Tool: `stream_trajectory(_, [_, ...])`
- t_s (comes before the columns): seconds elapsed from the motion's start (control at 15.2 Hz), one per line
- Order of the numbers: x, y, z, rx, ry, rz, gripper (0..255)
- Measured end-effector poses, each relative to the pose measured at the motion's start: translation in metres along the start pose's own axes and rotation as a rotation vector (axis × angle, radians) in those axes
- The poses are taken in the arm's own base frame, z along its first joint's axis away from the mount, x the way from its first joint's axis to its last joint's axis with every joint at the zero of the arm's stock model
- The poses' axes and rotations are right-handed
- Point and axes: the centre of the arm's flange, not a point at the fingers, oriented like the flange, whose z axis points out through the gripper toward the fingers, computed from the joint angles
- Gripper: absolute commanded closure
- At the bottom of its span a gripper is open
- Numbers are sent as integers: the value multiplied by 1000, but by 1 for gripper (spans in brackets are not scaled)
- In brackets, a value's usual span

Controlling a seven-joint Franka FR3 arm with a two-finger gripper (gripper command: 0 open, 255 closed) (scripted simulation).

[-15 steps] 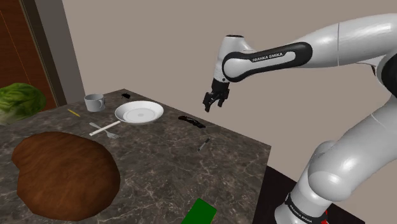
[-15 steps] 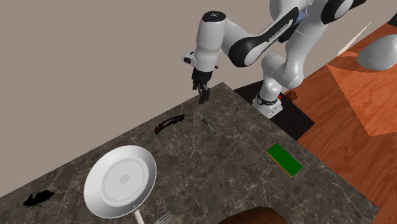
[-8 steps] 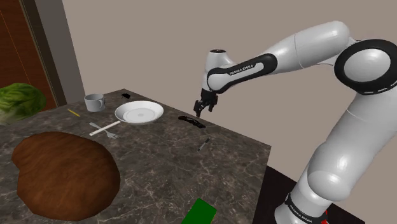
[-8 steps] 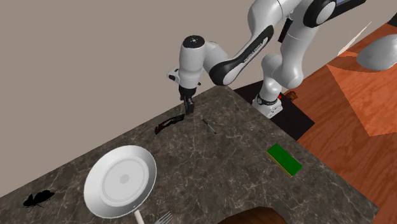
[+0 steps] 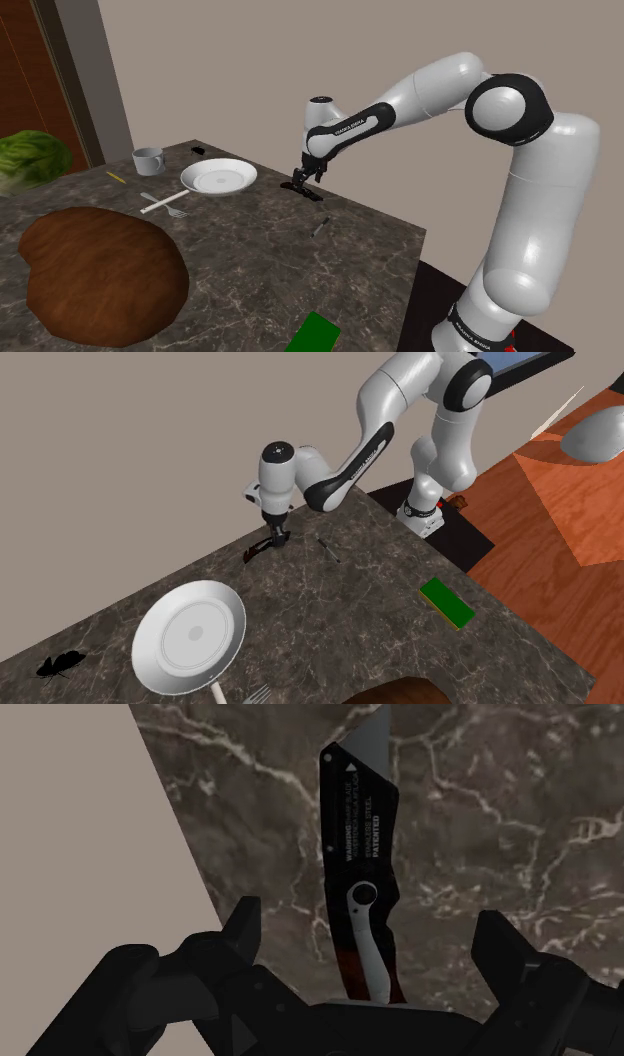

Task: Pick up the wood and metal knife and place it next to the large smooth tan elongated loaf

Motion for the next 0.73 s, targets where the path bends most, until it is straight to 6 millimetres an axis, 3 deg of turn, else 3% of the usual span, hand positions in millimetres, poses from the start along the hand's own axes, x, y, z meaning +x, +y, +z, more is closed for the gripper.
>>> stream_trajectory(0.4, [1, 0, 31, -1, 0, -1, 0])
stream_trajectory(0.73, [1, 0, 36, -1, 1, -1, 0])
